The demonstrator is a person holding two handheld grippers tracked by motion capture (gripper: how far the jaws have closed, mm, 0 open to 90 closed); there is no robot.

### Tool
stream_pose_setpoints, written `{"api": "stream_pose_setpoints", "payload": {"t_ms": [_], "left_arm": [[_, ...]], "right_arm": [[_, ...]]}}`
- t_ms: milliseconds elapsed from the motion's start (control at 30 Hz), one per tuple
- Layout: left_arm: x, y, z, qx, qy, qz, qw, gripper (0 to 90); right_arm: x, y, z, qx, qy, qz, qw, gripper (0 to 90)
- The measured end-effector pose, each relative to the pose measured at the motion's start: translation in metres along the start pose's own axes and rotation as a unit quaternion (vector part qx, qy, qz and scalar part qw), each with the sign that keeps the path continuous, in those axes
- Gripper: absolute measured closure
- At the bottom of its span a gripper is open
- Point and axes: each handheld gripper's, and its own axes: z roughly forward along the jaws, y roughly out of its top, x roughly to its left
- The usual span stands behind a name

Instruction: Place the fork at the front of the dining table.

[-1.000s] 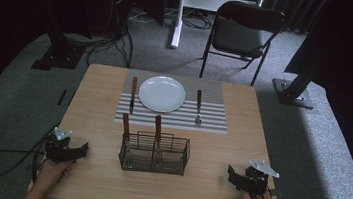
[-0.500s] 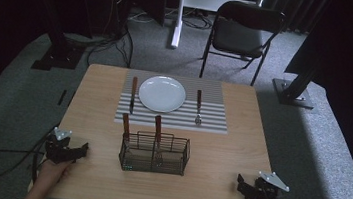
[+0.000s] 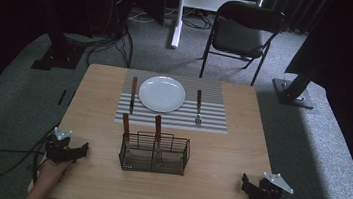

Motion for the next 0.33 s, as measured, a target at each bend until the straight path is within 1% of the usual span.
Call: {"api": "stream_pose_setpoints", "payload": {"t_ms": [33,67,133,267,333], "left_arm": [[0.0,0.0,0.0,0.0,0.0,0.0,1.0,10.0],[0.0,0.0,0.0,0.0,0.0,0.0,1.0,9.9],[0.0,0.0,0.0,0.0,0.0,0.0,1.0,10.0],[-0.0001,0.0,-0.0001,0.0,0.0,0.0,1.0,10.0],[-0.0015,-0.0005,-0.0007,0.0,0.005,-0.006,1.0,10.0]], "right_arm": [[0.0005,0.0013,0.0016,0.0,0.004,0.002,1.0,13.5],[0.001,0.0022,0.0034,0.007,0.002,-0.001,1.0,13.5],[0.0014,0.0034,0.0052,0.01,-0.003,-0.002,0.9999,13.6],[-0.0005,0.0049,0.0078,0.018,-0.003,0.006,0.9998,13.7],[-0.0006,0.005,0.0079,0.019,-0.004,0.006,0.9998,13.7]]}}
